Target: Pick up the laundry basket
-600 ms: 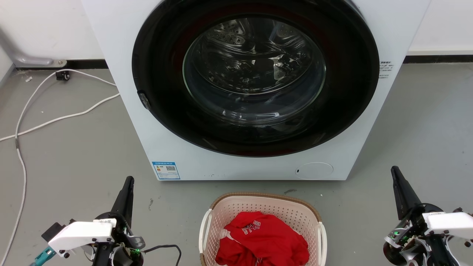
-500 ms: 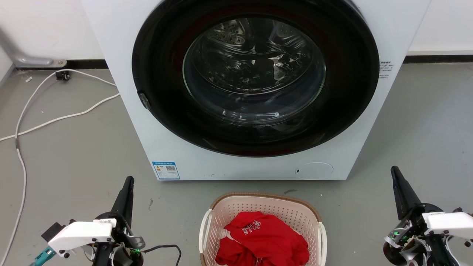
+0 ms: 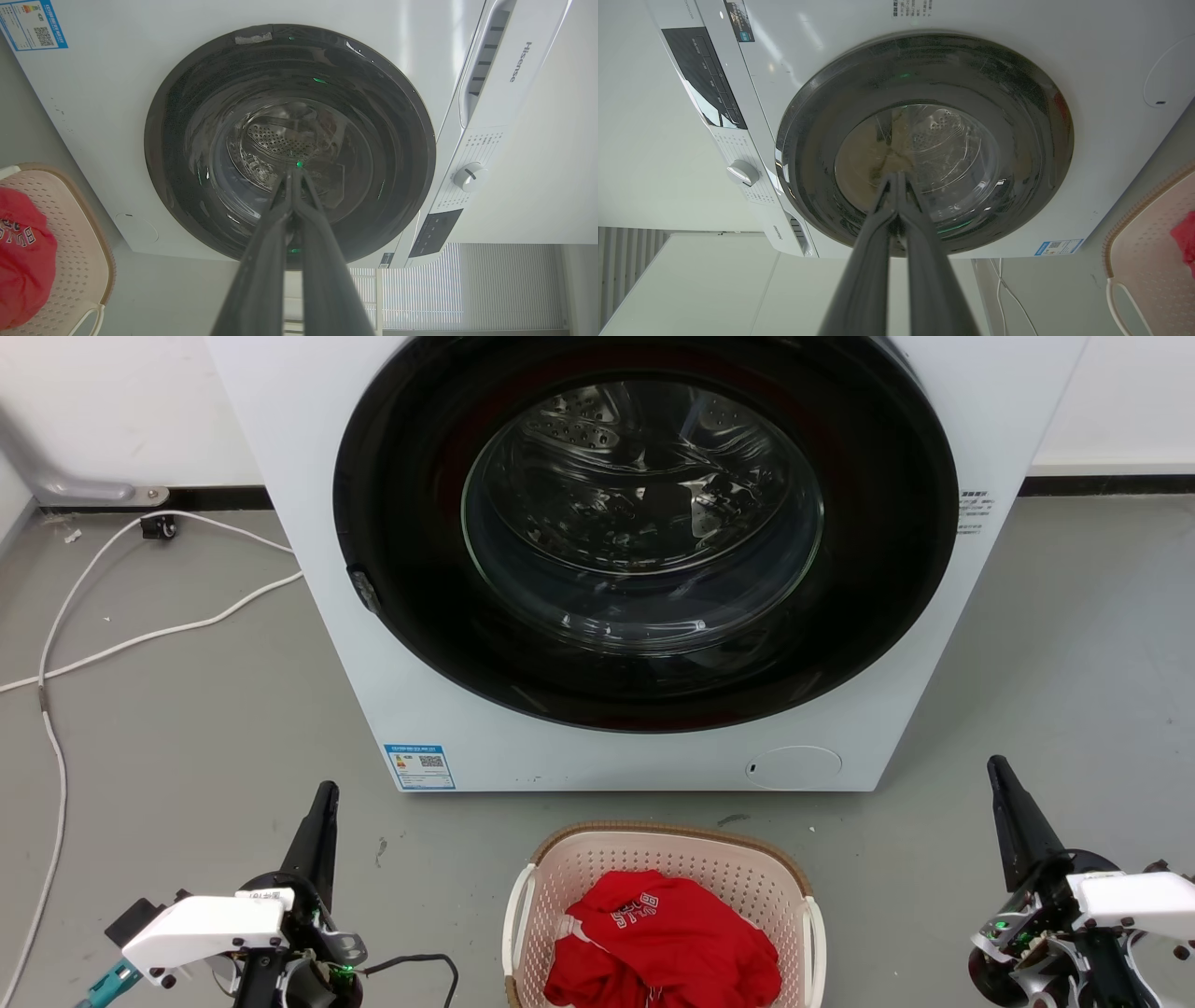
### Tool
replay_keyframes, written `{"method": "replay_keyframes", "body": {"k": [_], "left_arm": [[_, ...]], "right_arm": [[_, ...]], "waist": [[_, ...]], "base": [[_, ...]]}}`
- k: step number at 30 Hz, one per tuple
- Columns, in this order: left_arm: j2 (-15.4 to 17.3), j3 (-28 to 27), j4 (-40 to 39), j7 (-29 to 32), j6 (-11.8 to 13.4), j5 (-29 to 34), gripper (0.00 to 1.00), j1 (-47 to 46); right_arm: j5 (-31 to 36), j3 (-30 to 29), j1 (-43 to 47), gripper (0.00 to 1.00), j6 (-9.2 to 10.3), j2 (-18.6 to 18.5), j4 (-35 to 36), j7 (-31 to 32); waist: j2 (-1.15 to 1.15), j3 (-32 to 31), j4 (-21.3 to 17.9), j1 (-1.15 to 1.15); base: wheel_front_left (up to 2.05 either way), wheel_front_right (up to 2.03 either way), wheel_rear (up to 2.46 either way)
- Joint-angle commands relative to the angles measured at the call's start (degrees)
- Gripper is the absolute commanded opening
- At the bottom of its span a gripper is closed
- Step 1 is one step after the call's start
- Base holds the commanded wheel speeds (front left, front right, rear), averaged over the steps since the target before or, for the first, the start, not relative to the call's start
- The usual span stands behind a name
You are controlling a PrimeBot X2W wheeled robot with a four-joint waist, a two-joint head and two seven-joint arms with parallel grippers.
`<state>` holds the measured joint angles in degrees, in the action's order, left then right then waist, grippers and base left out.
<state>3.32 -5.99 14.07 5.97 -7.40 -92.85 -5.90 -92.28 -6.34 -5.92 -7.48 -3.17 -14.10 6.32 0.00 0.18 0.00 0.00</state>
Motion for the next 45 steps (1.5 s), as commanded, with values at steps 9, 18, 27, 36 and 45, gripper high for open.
{"method": "replay_keyframes", "body": {"k": [9,18,27,36,45], "left_arm": [[-0.18,0.05,0.70,-0.10,0.04,-0.07,1.00,0.48],[-0.29,3.18,-0.07,-3.23,0.04,1.43,1.00,-0.06],[-0.30,5.01,-1.85,-5.25,0.02,9.98,1.00,-0.46],[-0.31,7.49,-3.91,-7.53,0.00,23.20,1.00,-0.73],[-0.32,9.38,-4.40,-9.41,1.01,35.32,1.00,-0.71]], "right_arm": [[0.02,0.05,0.52,1.00,0.00,0.06,-0.70,-0.01],[2.92,1.72,1.47,1.00,0.00,-0.10,0.64,-3.18],[11.01,1.88,1.51,1.00,0.00,-0.51,2.17,-5.27],[27.27,2.50,2.01,1.00,-0.01,-0.33,4.47,-7.60],[40.06,3.19,2.68,1.00,-0.01,-0.02,5.39,-9.35]], "waist": [[0.00,0.00,0.00,0.00],[0.00,0.14,0.01,0.00],[0.00,0.28,0.07,0.00],[0.00,0.36,0.25,0.00],[0.00,0.17,0.39,0.00]], "base": [[0.00,0.00,0.00],[0.00,0.00,0.00],[0.00,0.00,0.00],[0.00,0.00,0.00],[0.00,0.00,0.00]]}}
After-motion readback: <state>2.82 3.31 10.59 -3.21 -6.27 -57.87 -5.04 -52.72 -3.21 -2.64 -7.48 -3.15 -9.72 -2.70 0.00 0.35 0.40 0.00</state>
